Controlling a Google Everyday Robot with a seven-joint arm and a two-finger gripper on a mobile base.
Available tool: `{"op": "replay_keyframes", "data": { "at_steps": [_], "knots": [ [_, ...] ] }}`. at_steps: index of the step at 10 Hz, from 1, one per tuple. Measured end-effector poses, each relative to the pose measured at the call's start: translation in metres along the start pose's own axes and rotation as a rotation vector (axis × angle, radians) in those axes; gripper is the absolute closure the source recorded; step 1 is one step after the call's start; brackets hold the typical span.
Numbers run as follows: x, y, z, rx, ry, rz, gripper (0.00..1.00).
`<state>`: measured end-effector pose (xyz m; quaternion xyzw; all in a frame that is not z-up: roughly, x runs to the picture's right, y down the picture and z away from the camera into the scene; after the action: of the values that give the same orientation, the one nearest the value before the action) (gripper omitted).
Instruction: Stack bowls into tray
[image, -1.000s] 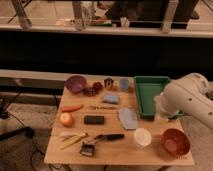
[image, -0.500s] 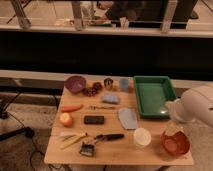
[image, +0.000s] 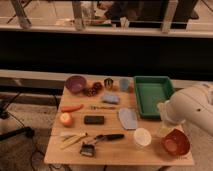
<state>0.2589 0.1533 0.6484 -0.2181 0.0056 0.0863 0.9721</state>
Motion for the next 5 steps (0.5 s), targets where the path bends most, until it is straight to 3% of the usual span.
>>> {"op": "replay_keyframes", "data": {
  "at_steps": [2, 5],
  "knots": [
    [0.012, 0.028, 0.021, -0.011, 0.005, 0.019, 0.2],
    [0.015, 0.048, 0.033, -0.024, 0.013, 0.033, 0.2]
  ]
}}
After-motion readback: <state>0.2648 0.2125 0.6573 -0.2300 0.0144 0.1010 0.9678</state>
